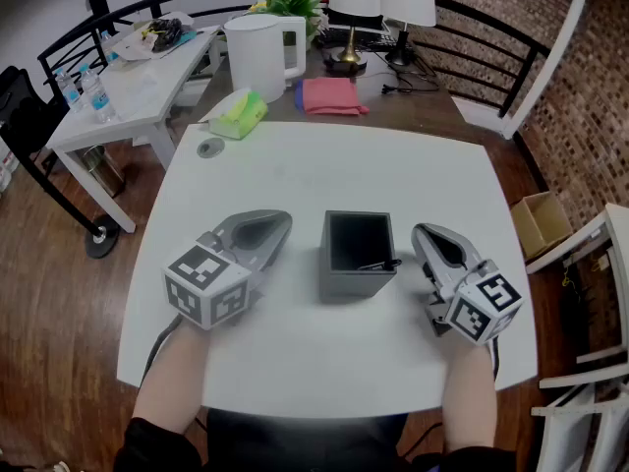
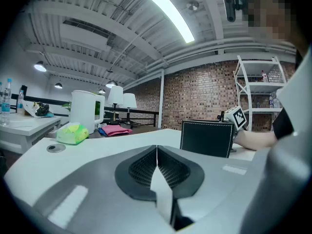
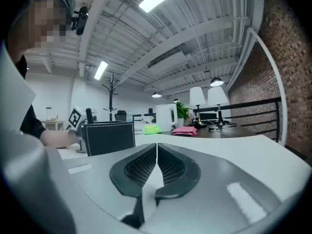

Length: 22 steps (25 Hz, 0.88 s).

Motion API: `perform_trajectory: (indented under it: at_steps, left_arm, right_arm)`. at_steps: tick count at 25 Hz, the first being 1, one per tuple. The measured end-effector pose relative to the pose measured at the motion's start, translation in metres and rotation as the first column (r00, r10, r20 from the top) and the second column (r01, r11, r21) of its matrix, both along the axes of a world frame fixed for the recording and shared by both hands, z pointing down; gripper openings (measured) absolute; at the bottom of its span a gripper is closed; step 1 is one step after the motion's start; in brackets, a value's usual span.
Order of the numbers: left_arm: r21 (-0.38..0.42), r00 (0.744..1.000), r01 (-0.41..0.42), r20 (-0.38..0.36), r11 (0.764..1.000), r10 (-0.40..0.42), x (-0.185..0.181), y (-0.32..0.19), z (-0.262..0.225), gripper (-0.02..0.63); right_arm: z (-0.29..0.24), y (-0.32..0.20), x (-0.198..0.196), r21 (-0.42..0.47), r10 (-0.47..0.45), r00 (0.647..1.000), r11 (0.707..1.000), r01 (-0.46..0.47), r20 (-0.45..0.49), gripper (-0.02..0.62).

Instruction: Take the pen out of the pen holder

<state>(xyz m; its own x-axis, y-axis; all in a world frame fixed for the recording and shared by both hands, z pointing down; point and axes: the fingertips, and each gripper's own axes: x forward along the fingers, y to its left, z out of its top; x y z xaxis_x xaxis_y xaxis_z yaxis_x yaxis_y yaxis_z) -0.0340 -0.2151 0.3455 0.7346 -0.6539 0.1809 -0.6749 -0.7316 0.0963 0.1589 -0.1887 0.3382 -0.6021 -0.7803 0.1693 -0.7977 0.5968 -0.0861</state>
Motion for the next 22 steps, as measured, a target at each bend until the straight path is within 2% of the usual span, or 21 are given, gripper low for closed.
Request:
perform_trajectory:
  at_steps: [3,6,10,14,18,22]
  left_arm:
    - [0.001,1.000,0.000,-0.001,1.000,0.000,0.000,-0.002,-0.001,0.005]
    - [0.001,1.000,-0.002,0.000,1.000,0.002,0.000,-0.001,-0.001,0.005]
    - [0.000,1.000,-0.004,0.001,1.000,0.004,0.000,-0.001,-0.001,0.005]
    - [-0.002,1.000,-0.003,0.002,1.000,0.003,0.000,-0.001,-0.001,0.005]
    - [-0.002,1.000,-0.004,0.002,1.000,0.004,0.001,-0.001,0.000,0.005]
    - [-0.001,1.000,-0.003,0.002,1.000,0.003,0.000,-0.001,0.000,0.005]
  right_arm:
    - [-0.014,0.008,-0.005,0.048,-0.043,0.999,0.998,0.042,0.027,0.030]
    - [-0.033,0.020,-0.007,0.088,-0.099,0.989,0.992,0.090,0.107,0.061]
    - [-0.066,0.046,-0.017,0.171,-0.263,0.932,0.959,0.225,0.248,0.072]
    - [-0.073,0.067,-0.039,0.205,-0.410,0.868,0.909,0.363,0.281,0.084]
    - [-0.078,0.077,-0.047,0.222,-0.474,0.817,0.879,0.421,0.328,0.100]
    - [-0.067,0.077,-0.056,0.195,-0.480,0.829,0.876,0.441,0.287,0.107]
